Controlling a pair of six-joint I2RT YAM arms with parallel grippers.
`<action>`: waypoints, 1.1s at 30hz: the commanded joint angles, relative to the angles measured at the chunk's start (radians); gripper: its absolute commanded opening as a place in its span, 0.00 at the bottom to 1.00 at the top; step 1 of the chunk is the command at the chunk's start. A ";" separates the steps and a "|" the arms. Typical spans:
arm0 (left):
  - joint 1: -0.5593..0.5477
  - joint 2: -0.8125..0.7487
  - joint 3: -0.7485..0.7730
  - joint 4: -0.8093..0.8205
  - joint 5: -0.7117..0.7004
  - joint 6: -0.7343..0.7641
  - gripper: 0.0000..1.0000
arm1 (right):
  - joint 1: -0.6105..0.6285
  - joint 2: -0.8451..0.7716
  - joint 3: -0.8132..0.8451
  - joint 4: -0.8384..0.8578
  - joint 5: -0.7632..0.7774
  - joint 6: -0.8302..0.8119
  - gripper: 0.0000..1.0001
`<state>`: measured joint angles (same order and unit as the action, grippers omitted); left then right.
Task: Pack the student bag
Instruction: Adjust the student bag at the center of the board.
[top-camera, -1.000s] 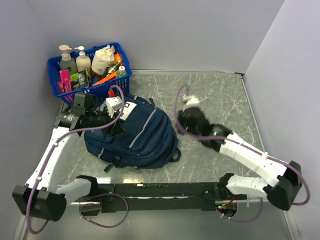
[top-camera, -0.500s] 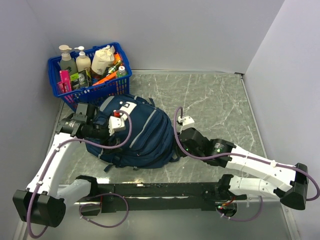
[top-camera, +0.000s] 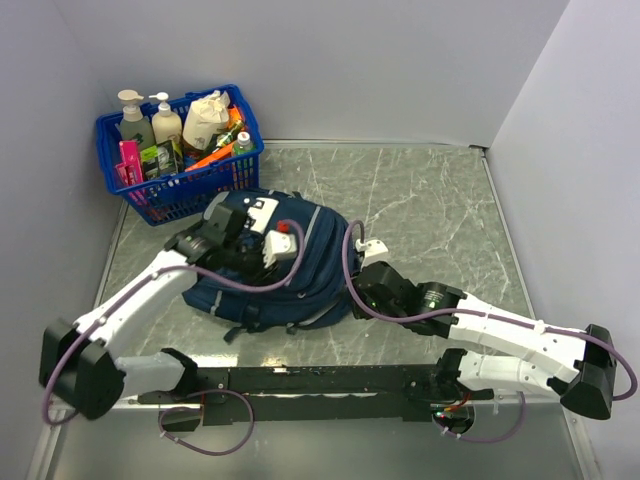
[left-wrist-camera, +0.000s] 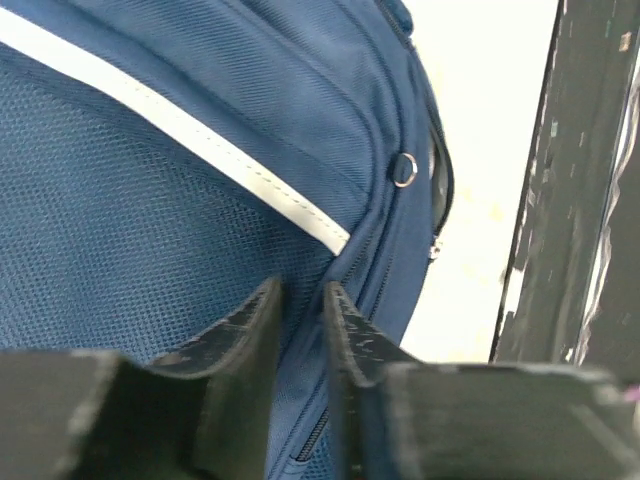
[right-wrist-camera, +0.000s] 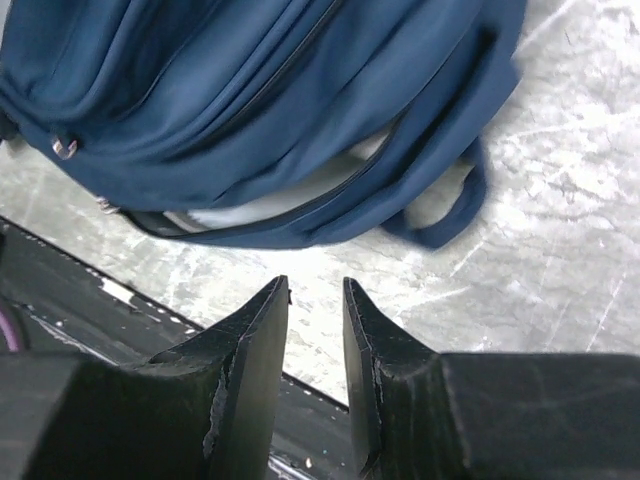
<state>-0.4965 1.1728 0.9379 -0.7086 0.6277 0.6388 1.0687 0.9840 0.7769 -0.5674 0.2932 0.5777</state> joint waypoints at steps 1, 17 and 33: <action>-0.022 0.131 0.189 0.238 -0.100 -0.123 0.23 | 0.008 -0.042 -0.005 -0.003 0.085 0.028 0.36; -0.033 0.246 0.357 0.210 -0.134 -0.287 0.53 | 0.057 0.068 -0.156 0.320 0.046 -0.093 0.59; -0.030 0.022 0.162 0.187 -0.122 -0.390 0.96 | 0.149 0.421 -0.182 0.616 0.214 -0.108 0.50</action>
<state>-0.5251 1.2205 1.1419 -0.5358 0.4824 0.2947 1.2022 1.3670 0.6117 -0.0765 0.3630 0.4511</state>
